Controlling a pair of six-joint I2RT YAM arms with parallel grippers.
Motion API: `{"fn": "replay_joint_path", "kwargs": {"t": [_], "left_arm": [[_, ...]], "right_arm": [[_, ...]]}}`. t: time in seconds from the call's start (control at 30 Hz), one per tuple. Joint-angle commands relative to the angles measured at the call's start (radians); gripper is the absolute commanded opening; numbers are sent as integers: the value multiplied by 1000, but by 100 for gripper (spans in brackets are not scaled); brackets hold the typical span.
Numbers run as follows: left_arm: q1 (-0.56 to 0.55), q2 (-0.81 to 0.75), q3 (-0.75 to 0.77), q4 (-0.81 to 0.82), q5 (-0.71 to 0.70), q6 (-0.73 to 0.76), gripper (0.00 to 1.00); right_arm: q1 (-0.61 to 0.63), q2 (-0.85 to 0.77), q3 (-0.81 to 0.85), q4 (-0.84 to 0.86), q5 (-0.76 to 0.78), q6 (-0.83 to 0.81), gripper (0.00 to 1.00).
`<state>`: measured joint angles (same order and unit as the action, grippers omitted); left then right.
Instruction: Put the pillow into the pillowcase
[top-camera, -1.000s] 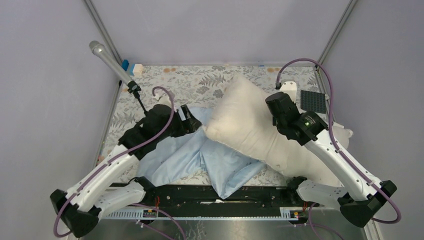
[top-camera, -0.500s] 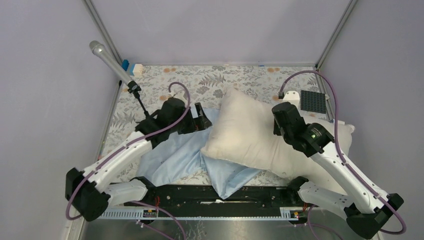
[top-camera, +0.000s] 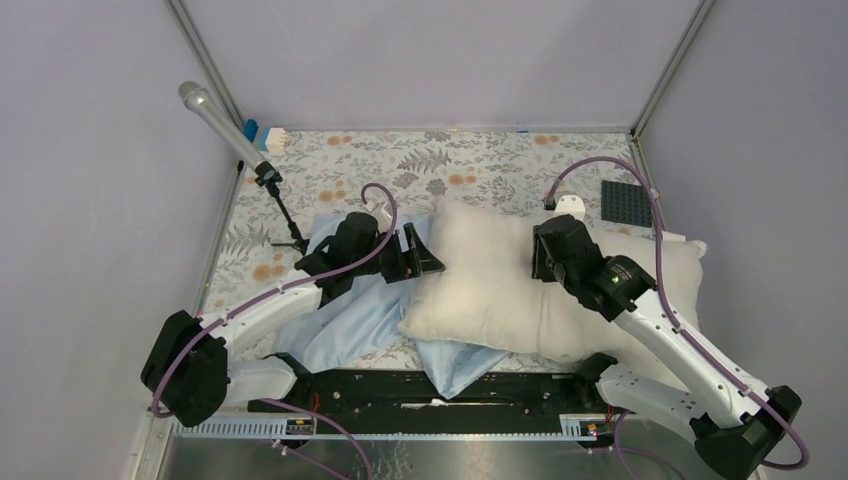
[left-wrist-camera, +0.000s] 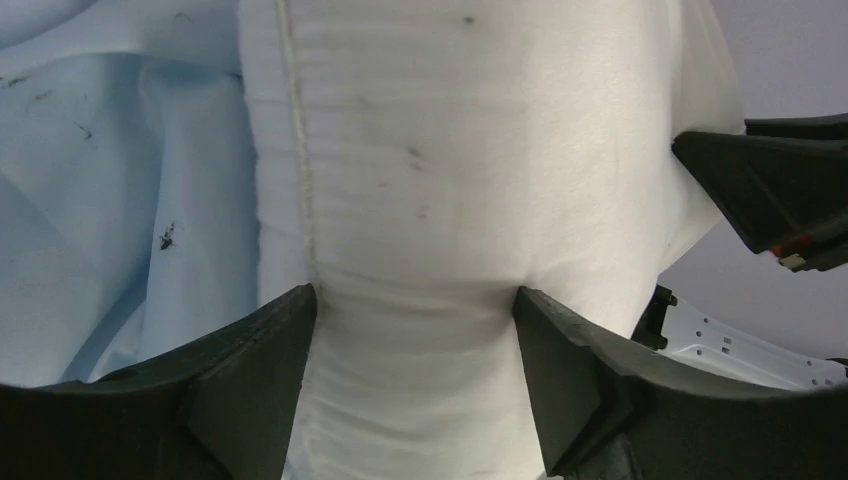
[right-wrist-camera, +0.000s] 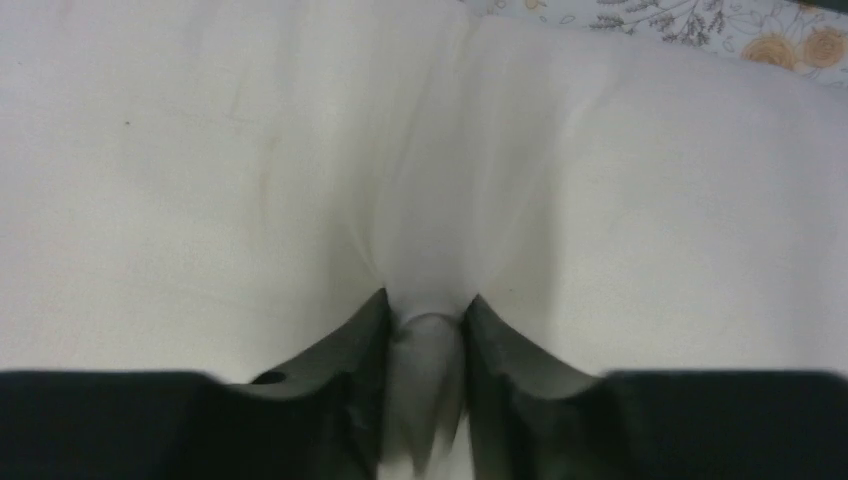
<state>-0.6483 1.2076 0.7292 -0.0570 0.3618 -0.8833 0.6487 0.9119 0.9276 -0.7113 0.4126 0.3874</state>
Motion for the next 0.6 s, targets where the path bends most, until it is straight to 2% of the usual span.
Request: {"fn": "replay_joint_path", "kwargs": {"t": [0.0,0.03,0.1,0.17,0.37,0.57], "left_arm": [[-2,6,-32,134,58,-24,67],[-2,6,-37,133,57,-22,59],[-2,4,-44,133,52,-19,51],[-2,3,-49,134,51,-16,45],[-2,-7,-59,140,50,-10,36],[-2,-17,-71,138,40,-6,34]], "right_arm": [[10,7,107,58,-75,-29,58],[12,11,133,60,-87,-46,70],[22,41,185,57,-109,-68,88],[45,71,230,71,-135,-97,99],[143,255,351,129,-177,-176,100],[180,497,483,171,-171,-195,100]]}}
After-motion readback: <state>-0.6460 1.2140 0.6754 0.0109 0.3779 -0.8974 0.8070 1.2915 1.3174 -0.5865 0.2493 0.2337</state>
